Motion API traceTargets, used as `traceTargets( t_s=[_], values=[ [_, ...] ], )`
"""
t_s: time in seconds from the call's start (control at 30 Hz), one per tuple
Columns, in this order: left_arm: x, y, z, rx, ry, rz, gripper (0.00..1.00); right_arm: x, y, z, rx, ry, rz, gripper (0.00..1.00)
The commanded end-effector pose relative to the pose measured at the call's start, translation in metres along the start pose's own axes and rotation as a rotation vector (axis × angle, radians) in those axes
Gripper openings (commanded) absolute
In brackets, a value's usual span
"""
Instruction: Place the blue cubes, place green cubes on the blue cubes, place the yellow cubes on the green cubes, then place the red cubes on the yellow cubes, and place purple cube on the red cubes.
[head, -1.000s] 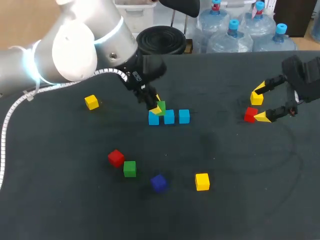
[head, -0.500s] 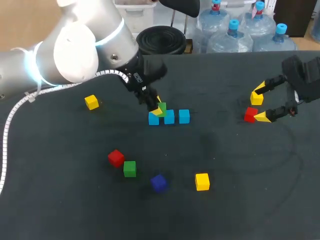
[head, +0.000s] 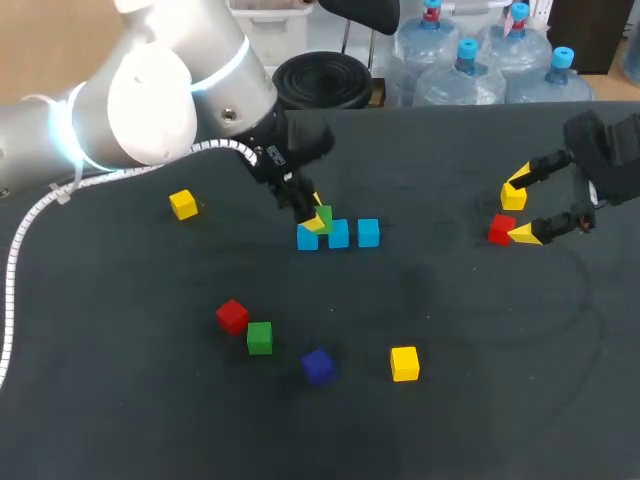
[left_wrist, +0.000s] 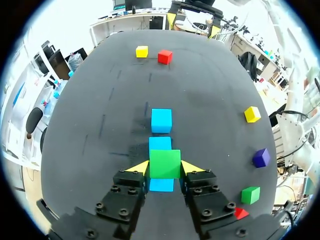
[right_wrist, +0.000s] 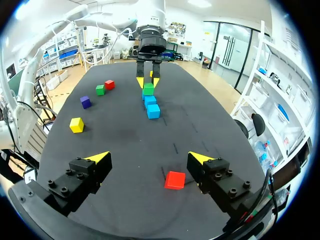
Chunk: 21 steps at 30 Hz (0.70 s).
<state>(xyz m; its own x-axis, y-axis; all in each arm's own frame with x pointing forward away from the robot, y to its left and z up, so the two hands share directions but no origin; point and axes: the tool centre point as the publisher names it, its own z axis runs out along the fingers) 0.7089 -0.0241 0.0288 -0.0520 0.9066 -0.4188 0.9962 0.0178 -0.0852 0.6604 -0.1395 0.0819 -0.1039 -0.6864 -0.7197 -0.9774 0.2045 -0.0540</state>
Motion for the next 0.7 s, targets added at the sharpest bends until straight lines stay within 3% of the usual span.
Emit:
traceTargets(
  t_s=[0.03, 0.1, 0.33, 0.7],
  values=[
    [-0.0008, 0.002, 0.0005, 0.004, 0.006, -0.001, 0.0, -0.0001, 0.0002, -0.0002, 0.0, 0.0, 0.0, 1.0],
    [-0.0008, 0.0022, 0.0008, 0.006, 0.006, -0.002, 0.0, -0.0001, 0.0002, -0.0002, 0.0, 0.0, 0.0, 1.0],
    [-0.0004, 0.0031, 0.0016, 0.009, 0.006, -0.003, 0.19, -0.0001, 0.0002, -0.0002, 0.0, 0.0, 0.0, 1.0],
    [-0.0011, 0.0068, 0.0019, 0.008, 0.006, 0.0, 0.15, -0.0001, 0.0002, -0.0002, 0.0, 0.0, 0.0, 1.0]
  ],
)
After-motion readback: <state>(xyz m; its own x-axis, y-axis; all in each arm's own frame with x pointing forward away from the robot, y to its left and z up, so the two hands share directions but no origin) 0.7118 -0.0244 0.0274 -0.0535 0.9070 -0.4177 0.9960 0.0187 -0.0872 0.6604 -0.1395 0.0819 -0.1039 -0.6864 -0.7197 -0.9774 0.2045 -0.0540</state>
